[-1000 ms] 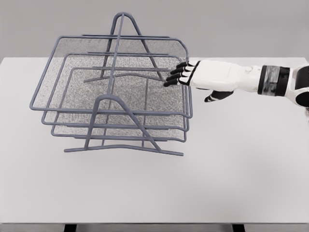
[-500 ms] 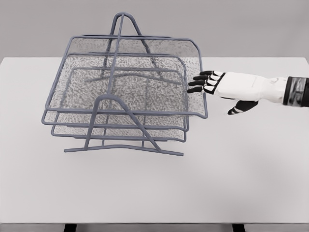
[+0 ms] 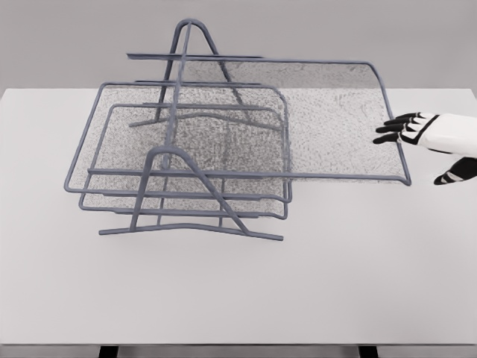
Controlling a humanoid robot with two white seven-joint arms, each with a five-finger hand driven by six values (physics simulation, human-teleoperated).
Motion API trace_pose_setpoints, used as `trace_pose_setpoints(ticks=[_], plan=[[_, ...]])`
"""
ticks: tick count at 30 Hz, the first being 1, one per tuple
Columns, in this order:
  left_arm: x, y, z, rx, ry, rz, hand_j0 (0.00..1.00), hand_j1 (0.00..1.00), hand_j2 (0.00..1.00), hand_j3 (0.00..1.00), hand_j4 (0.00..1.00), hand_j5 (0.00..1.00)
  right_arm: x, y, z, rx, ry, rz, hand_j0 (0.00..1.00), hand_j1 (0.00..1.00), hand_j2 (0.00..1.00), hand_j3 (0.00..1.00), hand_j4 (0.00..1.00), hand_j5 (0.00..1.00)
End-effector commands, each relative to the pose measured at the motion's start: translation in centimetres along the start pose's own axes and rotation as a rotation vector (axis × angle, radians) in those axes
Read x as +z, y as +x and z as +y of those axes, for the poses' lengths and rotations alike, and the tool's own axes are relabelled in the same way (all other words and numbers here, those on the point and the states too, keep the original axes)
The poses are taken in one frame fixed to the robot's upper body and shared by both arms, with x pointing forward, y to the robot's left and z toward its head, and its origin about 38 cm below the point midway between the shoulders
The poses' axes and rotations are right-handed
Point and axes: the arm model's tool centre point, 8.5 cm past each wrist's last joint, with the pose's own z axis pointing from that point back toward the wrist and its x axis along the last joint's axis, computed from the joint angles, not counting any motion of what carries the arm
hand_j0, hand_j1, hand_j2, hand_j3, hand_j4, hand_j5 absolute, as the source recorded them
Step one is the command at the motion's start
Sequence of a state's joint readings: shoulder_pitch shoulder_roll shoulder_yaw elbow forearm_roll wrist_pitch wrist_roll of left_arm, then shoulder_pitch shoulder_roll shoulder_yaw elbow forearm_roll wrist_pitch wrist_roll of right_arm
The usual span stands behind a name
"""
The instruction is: Pull out the upper folder box with right arm
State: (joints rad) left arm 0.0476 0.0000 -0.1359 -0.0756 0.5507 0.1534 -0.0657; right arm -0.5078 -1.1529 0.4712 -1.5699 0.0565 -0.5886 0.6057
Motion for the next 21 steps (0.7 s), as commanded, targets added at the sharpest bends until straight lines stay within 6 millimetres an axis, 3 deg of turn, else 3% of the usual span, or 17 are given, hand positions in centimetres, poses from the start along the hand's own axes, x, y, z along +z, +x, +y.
trace_pose_setpoints(ticks=[1, 7, 9, 10, 11, 13, 15, 16, 19, 21], plan=[[0.0, 0.0, 0.0, -0.001, 0.0, 0.0, 1.0, 1.0, 1.0, 1.0, 1.0, 1.0, 2.5, -2.1, 0.6, 0.091, 0.108, 0.124, 1.0, 1.0, 1.0, 1.0, 1.0, 1.0], [0.0, 0.0, 0.0, -0.001, 0.0, 0.0, 1.0, 1.0, 1.0, 1.0, 1.0, 1.0, 3.9, -2.6, -1.1, 0.069, 0.037, 0.139, 1.0, 1.0, 1.0, 1.0, 1.0, 1.0], [0.0, 0.0, 0.0, -0.001, 0.0, 0.0, 1.0, 1.0, 1.0, 1.0, 1.0, 1.0, 5.6, -1.8, -4.9, -0.003, -0.155, 0.072, 1.0, 1.0, 1.0, 1.0, 1.0, 1.0], [0.0, 0.0, 0.0, -0.001, 0.0, 0.0, 1.0, 1.0, 1.0, 1.0, 1.0, 1.0, 5.3, -0.9, -5.8, 0.02, -0.173, 0.046, 1.0, 1.0, 1.0, 1.0, 1.0, 1.0], [0.0, 0.0, 0.0, -0.001, 0.0, 0.0, 1.0, 1.0, 1.0, 1.0, 1.0, 1.0, 3.6, 1.4, -6.8, 0.069, -0.194, -0.035, 1.0, 1.0, 1.0, 1.0, 1.0, 1.0], [0.0, 0.0, 0.0, -0.001, 0.0, 0.0, 1.0, 1.0, 1.0, 1.0, 1.0, 1.0, 2.6, 3.4, -7.5, 0.115, -0.187, -0.093, 1.0, 1.0, 1.0, 1.0, 1.0, 1.0], [0.0, 0.0, 0.0, -0.001, 0.0, 0.0, 1.0, 1.0, 1.0, 1.0, 1.0, 1.0, -1.9, 5.1, -7.3, 0.112, -0.163, -0.208, 1.0, 1.0, 1.0, 1.0, 1.0, 1.0], [0.0, 0.0, 0.0, -0.001, 0.0, 0.0, 1.0, 1.0, 1.0, 1.0, 1.0, 1.0, -3.1, 5.8, -7.4, 0.121, -0.149, -0.239, 1.0, 1.0, 1.0, 1.0, 1.0, 1.0], [0.0, 0.0, 0.0, -0.001, 0.0, 0.0, 1.0, 1.0, 1.0, 1.0, 1.0, 1.0, -4.9, 6.5, -6.3, 0.096, -0.132, -0.287, 1.0, 1.0, 1.0, 1.0, 1.0, 1.0], [0.0, 0.1, 0.0, -0.001, -0.001, -0.001, 1.0, 1.0, 1.0, 1.0, 1.0, 1.0, -4.8, 6.5, -6.2, 0.093, -0.13, -0.285, 1.0, 1.0, 1.0, 1.0, 1.0, 1.0]])
